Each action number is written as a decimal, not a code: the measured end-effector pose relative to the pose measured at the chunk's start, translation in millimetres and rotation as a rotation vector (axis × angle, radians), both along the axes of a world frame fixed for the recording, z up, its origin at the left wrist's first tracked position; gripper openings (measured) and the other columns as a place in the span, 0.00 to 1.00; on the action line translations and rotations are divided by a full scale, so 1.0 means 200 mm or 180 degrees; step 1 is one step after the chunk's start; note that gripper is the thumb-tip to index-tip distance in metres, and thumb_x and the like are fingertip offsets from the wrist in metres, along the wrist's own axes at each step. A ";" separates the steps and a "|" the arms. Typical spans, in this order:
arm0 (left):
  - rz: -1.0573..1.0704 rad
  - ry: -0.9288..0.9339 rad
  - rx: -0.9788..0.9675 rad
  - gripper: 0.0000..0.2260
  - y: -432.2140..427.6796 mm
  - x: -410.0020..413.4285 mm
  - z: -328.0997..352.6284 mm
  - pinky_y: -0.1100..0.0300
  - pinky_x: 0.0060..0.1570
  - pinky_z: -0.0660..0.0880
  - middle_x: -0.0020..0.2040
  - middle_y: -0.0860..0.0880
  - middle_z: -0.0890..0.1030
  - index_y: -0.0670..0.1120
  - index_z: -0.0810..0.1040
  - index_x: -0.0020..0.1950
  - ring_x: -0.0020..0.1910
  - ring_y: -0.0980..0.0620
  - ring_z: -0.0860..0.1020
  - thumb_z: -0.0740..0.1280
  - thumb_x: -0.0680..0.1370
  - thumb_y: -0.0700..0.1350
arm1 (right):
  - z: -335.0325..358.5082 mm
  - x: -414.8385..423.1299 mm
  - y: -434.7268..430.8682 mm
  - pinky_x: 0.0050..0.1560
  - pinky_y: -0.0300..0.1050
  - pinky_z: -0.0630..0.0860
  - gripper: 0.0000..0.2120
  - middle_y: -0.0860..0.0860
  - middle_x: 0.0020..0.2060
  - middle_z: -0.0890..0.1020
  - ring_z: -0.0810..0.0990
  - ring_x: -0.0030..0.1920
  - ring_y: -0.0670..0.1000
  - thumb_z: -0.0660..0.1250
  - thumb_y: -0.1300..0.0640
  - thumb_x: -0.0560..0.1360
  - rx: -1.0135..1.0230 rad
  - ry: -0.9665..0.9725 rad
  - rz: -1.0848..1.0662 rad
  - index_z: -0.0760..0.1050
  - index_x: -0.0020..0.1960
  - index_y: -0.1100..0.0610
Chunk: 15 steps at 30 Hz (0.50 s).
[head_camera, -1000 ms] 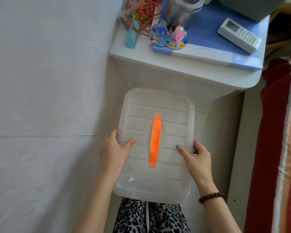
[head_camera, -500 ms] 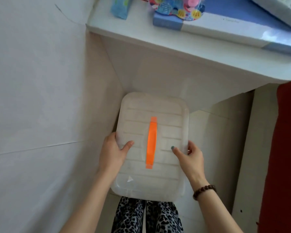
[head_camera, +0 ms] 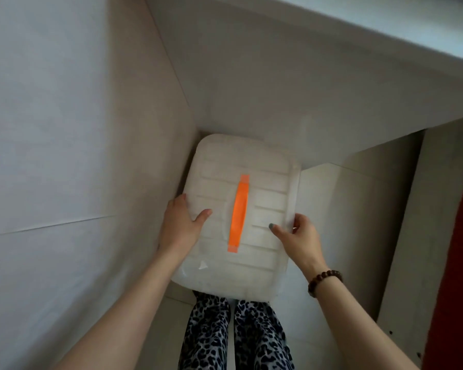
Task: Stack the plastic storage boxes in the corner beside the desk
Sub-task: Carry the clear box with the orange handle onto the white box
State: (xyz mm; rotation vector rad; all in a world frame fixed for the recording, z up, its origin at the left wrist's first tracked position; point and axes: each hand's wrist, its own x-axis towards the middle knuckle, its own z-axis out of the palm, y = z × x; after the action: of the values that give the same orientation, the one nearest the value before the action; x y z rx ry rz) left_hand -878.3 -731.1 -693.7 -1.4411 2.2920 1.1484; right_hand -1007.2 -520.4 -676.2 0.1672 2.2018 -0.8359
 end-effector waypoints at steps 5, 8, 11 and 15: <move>-0.0016 -0.0089 0.0075 0.29 -0.01 0.00 -0.05 0.50 0.61 0.71 0.62 0.42 0.74 0.42 0.69 0.68 0.63 0.45 0.71 0.70 0.73 0.56 | -0.07 -0.01 -0.02 0.37 0.39 0.75 0.12 0.46 0.43 0.81 0.80 0.42 0.45 0.73 0.51 0.71 0.0008 -0.0096 0.0024 0.75 0.51 0.53; -0.0031 -0.0077 0.0121 0.28 -0.02 -0.01 -0.08 0.49 0.61 0.71 0.63 0.42 0.75 0.41 0.70 0.67 0.63 0.44 0.72 0.70 0.73 0.55 | -0.10 -0.02 -0.03 0.36 0.38 0.73 0.11 0.47 0.43 0.81 0.80 0.42 0.45 0.73 0.51 0.72 0.0074 -0.0090 0.0109 0.74 0.49 0.52; -0.0051 -0.0154 0.0056 0.28 -0.03 -0.01 -0.10 0.51 0.60 0.70 0.63 0.42 0.74 0.42 0.69 0.67 0.64 0.44 0.70 0.69 0.73 0.55 | -0.13 -0.02 -0.04 0.37 0.39 0.74 0.13 0.48 0.44 0.81 0.80 0.43 0.48 0.73 0.50 0.72 0.0130 -0.0094 0.0179 0.75 0.51 0.55; -0.0030 -0.0226 0.0046 0.27 -0.05 -0.02 -0.13 0.52 0.58 0.71 0.62 0.42 0.74 0.42 0.70 0.66 0.63 0.44 0.70 0.69 0.73 0.55 | -0.17 -0.03 -0.07 0.46 0.47 0.78 0.16 0.51 0.48 0.80 0.80 0.46 0.51 0.72 0.49 0.72 0.0204 -0.0164 0.0212 0.74 0.54 0.57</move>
State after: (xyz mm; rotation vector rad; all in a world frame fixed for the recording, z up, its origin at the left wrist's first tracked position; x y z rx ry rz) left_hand -881.9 -740.7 -719.5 -1.4407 2.2357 1.0910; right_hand -1012.4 -534.3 -710.1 0.1441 2.1750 -0.7171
